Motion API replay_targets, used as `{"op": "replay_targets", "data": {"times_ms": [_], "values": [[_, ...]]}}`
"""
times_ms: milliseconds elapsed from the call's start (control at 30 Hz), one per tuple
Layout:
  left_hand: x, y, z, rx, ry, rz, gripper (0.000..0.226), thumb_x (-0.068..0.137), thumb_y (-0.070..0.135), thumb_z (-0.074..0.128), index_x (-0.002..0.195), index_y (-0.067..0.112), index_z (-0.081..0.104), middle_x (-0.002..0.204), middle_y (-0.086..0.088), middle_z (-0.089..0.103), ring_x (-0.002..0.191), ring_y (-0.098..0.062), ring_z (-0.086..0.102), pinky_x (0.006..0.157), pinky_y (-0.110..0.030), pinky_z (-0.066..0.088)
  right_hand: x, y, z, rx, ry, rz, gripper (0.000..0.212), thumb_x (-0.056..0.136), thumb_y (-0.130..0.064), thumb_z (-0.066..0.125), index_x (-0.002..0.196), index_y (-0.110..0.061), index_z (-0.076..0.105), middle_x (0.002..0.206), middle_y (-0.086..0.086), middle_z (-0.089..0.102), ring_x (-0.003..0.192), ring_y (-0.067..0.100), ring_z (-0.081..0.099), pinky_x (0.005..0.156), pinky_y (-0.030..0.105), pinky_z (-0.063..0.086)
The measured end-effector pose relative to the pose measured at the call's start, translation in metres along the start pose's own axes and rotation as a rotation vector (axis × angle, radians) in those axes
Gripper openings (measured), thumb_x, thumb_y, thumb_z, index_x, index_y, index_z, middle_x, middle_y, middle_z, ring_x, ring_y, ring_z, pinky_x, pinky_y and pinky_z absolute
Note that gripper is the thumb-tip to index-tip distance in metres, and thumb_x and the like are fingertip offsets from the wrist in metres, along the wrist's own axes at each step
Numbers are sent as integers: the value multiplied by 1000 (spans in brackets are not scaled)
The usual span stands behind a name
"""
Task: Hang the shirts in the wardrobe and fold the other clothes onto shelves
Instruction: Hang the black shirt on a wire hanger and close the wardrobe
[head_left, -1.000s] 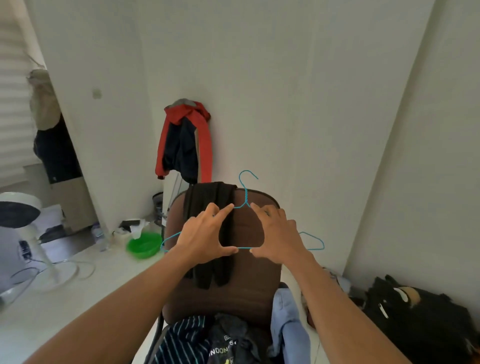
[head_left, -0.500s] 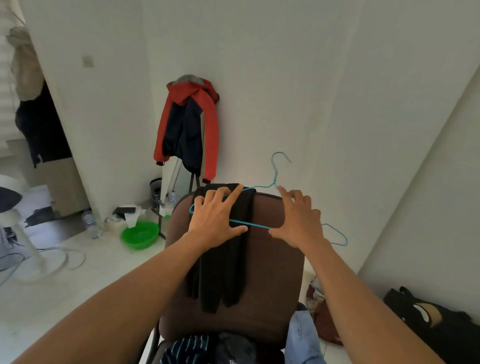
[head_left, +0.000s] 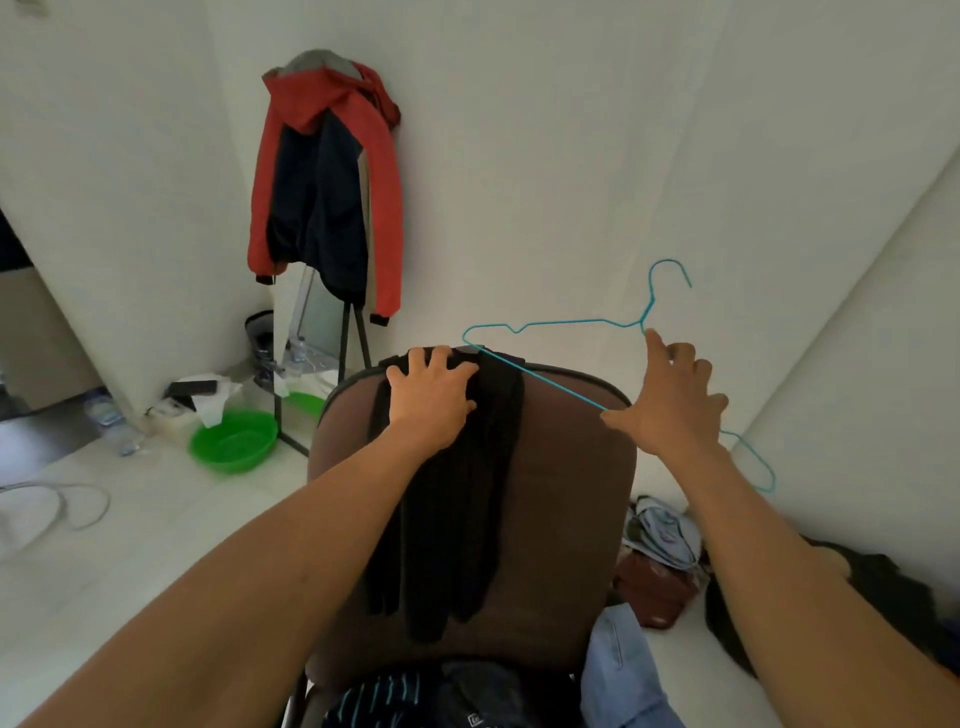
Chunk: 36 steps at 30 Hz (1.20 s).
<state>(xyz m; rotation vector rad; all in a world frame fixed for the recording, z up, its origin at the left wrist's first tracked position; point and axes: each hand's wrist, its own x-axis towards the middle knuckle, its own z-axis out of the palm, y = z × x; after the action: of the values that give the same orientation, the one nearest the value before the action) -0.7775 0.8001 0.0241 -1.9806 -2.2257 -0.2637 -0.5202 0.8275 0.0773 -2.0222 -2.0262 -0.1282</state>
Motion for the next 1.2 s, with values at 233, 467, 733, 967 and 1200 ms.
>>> {"op": "replay_targets", "data": {"times_ms": [233, 467, 733, 967, 1200], "values": [[-23, 6, -4, -123, 88, 17, 33, 96, 21, 59, 129, 20, 58, 130, -8, 54, 115, -30, 48, 86, -41, 51, -5, -20, -1, -1, -4, -51, 118, 63, -48, 86, 154, -27, 14, 145, 6, 31, 131, 30, 35, 92, 54, 43], [-86, 14, 30, -283, -10, -16, 36, 98, 29, 57, 133, 21, 56, 136, -6, 45, 118, -27, 45, 89, -39, 51, -26, -24, 6, 25, -29, -73, 118, 64, -49, 86, 154, -26, 14, 146, 7, 31, 132, 31, 35, 95, 56, 43], [-108, 9, 46, -344, -17, 38, 25, 97, 35, 57, 116, 24, 69, 128, 0, 51, 114, -23, 52, 89, -39, 50, -41, -10, 17, 55, -45, -65, 117, 62, -50, 86, 153, -27, 15, 145, 7, 31, 131, 30, 35, 91, 54, 44], [-45, -3, 7, -336, 34, -97, 45, 89, 41, 67, 132, 30, 58, 162, -7, 17, 145, -38, 15, 111, -59, 30, -35, 0, 16, 89, 4, -38, 118, 62, -49, 87, 153, -27, 15, 146, 7, 32, 129, 30, 36, 88, 52, 43], [-57, 10, 24, -170, 58, 140, 76, 85, 44, 69, 148, 14, 40, 156, -1, 34, 140, -31, 24, 113, -46, 33, -29, -1, 15, 93, 20, -34, 117, 63, -48, 87, 153, -26, 16, 146, 7, 32, 129, 31, 36, 89, 53, 43]]}}
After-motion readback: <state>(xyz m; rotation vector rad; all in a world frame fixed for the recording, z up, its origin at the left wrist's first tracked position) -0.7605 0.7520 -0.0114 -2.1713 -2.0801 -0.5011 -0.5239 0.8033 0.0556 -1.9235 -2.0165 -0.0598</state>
